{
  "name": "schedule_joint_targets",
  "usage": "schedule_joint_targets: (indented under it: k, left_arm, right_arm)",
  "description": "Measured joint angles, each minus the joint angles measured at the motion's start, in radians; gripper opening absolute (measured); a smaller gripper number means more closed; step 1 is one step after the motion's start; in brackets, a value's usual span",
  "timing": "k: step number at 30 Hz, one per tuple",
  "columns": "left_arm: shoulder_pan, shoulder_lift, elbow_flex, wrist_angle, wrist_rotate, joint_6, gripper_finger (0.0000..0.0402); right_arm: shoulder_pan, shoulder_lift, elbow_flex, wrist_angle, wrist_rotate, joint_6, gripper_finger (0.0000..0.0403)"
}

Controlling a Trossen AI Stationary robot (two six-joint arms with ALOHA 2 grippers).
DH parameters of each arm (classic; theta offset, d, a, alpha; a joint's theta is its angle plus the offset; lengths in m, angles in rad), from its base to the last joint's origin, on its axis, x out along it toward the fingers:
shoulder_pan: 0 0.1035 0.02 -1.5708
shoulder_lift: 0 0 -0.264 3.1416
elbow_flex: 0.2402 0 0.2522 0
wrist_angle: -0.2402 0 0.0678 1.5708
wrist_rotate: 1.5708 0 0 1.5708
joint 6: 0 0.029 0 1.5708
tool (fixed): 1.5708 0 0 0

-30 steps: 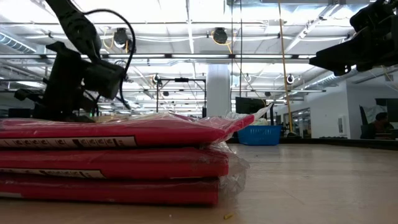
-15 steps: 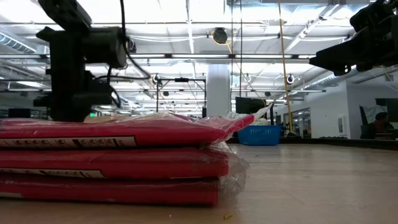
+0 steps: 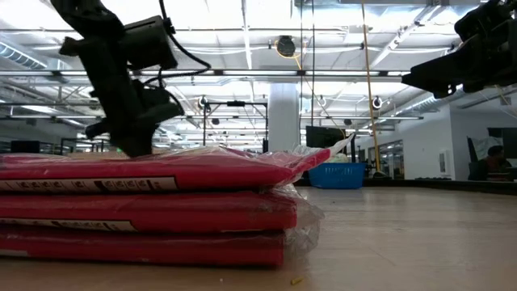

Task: Pick & Place Food Item
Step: Adjust the orange bin

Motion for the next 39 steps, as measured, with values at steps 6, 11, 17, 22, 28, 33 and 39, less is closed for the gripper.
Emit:
schedule_joint_targets:
  k: [6, 11, 17, 22, 28, 33, 39]
  left_arm:
    - [0.080, 0.001, 0.000, 0.110, -0.207, -0.024, 0.0012]
    - [0.136, -0.003, 0.000, 0.193, -0.251, 0.076, 0.0003]
    - [0.170, -0.059, 0.000, 0.217, -0.227, 0.290, 0.0003]
    - [0.201, -0.139, 0.000, 0.180, -0.107, 0.491, 0.0023]
    - [0.279, -0.180, 0.000, 0.119, 0.043, 0.667, 0.0136]
    - [0.332, -0.136, -0.001, -0.002, 0.121, 0.822, 0.0214]
    - [0.367, -0.049, -0.001, 0.005, 0.106, 0.849, 0.0232]
  right_arm:
    - [0.000, 0.000, 0.000, 0.000, 0.000, 0.000, 0.0187]
    - [0.000, 0.000, 0.000, 0.000, 0.000, 0.000, 0.0187]
    - [0.000, 0.000, 0.000, 0.000, 0.000, 0.000, 0.0187]
    - [0.000, 0.000, 0.000, 0.000, 0.000, 0.000, 0.0187]
    - [0.000, 0.000, 0.000, 0.000, 0.000, 0.000, 0.0187]
    - [0.000, 0.000, 0.000, 0.000, 0.000, 0.000, 0.0187]
    - [0.000, 0.000, 0.000, 0.000, 0.000, 0.000, 0.0187]
